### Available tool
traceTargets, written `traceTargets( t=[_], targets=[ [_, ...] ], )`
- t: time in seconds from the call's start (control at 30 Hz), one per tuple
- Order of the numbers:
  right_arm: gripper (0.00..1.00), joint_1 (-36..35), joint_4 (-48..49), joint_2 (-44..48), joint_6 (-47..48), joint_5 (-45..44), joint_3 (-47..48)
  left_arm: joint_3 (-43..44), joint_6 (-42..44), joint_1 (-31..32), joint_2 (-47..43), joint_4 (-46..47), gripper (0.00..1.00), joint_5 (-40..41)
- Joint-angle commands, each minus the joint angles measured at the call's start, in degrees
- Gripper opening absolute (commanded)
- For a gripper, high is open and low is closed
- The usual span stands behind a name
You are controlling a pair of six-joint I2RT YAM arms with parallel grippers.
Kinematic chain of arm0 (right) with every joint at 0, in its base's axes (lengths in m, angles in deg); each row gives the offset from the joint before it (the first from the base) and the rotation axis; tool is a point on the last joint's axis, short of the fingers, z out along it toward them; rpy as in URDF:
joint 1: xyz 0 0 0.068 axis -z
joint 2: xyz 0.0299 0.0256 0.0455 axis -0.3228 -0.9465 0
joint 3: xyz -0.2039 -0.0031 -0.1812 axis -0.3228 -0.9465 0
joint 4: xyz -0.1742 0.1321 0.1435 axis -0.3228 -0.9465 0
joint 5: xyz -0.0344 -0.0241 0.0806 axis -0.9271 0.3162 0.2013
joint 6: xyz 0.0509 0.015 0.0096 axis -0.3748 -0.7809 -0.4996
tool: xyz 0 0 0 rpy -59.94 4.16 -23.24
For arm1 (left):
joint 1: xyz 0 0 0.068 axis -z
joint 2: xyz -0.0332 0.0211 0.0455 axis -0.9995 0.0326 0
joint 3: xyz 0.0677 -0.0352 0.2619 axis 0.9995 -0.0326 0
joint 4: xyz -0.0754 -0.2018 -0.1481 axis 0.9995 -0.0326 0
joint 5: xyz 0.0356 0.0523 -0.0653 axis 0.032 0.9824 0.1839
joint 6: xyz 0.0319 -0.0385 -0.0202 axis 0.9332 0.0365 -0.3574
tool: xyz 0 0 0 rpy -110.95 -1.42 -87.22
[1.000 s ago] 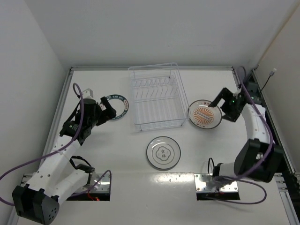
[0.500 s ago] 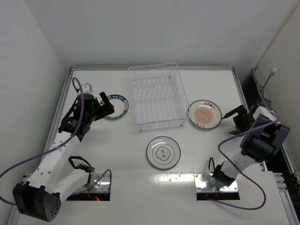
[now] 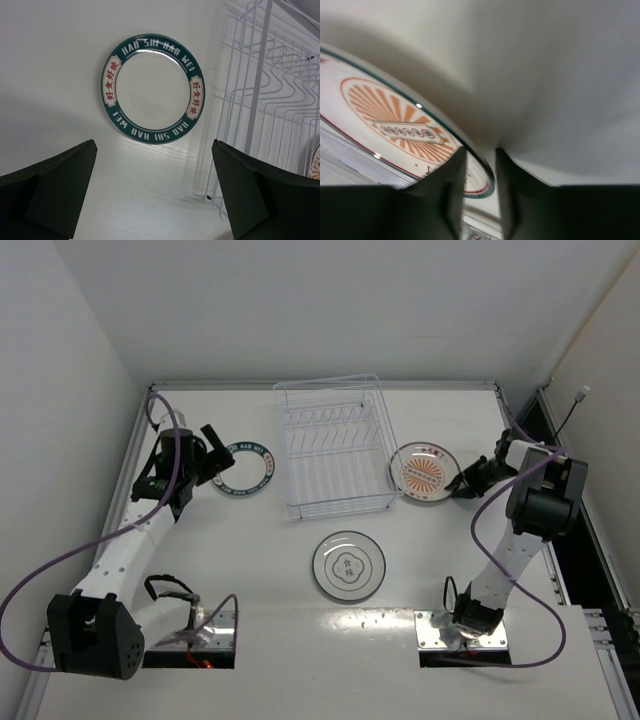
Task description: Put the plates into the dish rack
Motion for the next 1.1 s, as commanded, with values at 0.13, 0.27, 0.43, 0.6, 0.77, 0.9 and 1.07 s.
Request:
traceTargets(
  t=[0.13, 0.27, 0.43, 0.6, 0.77, 0.9, 1.07],
  targets=[
    [0.00, -1.19, -3.60, -2.31, -2.09, -2.49, 5.57, 1.23, -3.55, -5.78, 3.53, 4.92, 1.00, -1.68],
    [0.00, -0.48, -10.18, -1.70, 1.17, -9.42, 16.28, 5.45, -4.08, -6.40, 6.27, 2.37, 1.00, -0.36],
    [0.00, -4.69, -17.56, -1.69, 5.03, -14.26, 34.22, 11.43, -3.02, -6.40, 11.36, -0.53, 1.00, 3.32],
    [0.00, -9.97, -16.69, 1.91, 6.26, -18.66, 42.10, 15.38, -3.55, -6.40, 15.14, -1.24, 1.00, 3.86],
    [0.00, -19.43, -22.38, -1.51, 11.63, -21.99, 58.36, 17.93, -2.94, -6.40, 17.70, -0.01, 1.00, 3.24],
    [0.00, -26.40, -22.50, -1.61, 14.09, -31.22, 59.64, 17.94, -2.41, -6.40, 18.23, 0.61, 1.00, 2.72],
    [0.00, -30.36, -24.15, -3.69, 17.51, -38.07, 63.58, 17.33, -0.83, -6.40, 17.53, 0.61, 1.00, 2.19]
  ],
)
